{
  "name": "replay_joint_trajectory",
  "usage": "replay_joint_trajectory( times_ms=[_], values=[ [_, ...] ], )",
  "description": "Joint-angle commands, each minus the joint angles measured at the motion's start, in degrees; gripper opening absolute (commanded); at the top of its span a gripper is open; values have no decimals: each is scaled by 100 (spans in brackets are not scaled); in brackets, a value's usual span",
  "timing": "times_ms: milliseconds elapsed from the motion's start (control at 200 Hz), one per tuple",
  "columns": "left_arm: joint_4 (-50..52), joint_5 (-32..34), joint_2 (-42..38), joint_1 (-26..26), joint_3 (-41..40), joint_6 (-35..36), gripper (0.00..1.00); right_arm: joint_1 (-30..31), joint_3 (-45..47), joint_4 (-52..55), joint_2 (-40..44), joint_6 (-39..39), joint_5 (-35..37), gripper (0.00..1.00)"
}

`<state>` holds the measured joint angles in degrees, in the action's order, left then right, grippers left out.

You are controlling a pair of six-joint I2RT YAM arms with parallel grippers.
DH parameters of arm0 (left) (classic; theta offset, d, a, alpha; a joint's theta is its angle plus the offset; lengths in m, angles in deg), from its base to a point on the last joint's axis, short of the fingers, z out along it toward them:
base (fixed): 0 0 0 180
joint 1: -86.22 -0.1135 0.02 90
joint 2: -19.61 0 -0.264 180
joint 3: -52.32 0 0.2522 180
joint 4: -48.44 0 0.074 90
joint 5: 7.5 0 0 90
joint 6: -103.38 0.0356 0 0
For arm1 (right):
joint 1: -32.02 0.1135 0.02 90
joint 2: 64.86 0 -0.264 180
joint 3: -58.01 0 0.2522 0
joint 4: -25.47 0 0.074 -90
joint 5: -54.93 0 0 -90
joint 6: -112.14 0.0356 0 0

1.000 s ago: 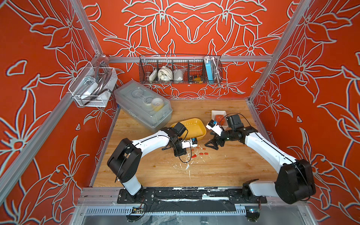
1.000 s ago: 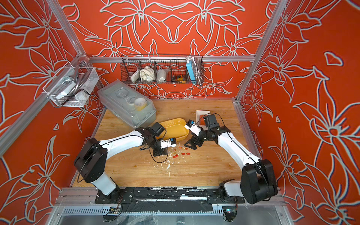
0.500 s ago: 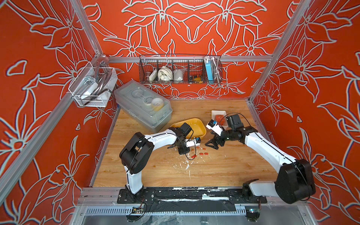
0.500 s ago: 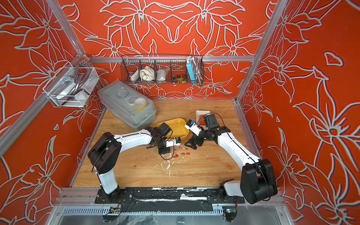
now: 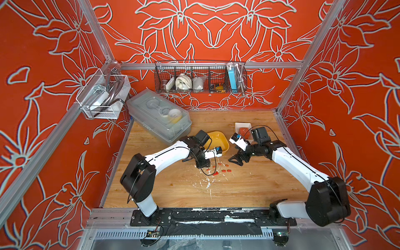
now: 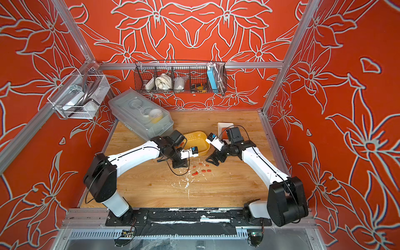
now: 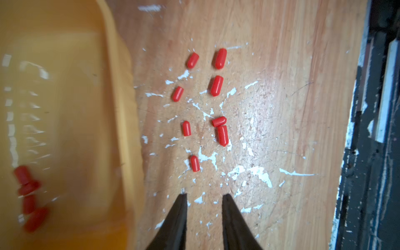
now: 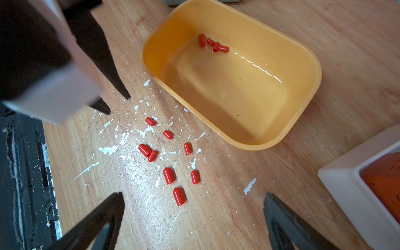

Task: Take the screw protection sleeves out of the storage box
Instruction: Place the screw protection sleeve at the center of the board, then pick up the screw protection sleeve from the storage box.

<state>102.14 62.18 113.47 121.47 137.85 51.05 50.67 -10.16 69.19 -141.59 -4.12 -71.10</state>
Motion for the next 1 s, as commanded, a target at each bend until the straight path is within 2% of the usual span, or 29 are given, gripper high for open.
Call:
replay_joint_trajectory(
  times_ms=[0,150,315,635,996],
  values=[
    [183,6,-237,-307,236,-43,32,-6,45,19,97,-90,49,99],
    [25,955,141,-534,699,-84,35,-2,45,10,87,-66,8,99],
    [162,1567,942,-642,1413,-145,35,-2,43,10,68,-63,-38,99],
    [32,2106,2229,-633,2368,-409,33,-3,66,2,66,-107,-3,99],
    [-228,2684,2991,-633,2659,-322,33,-2,80,2,49,-142,1,99]
  ],
)
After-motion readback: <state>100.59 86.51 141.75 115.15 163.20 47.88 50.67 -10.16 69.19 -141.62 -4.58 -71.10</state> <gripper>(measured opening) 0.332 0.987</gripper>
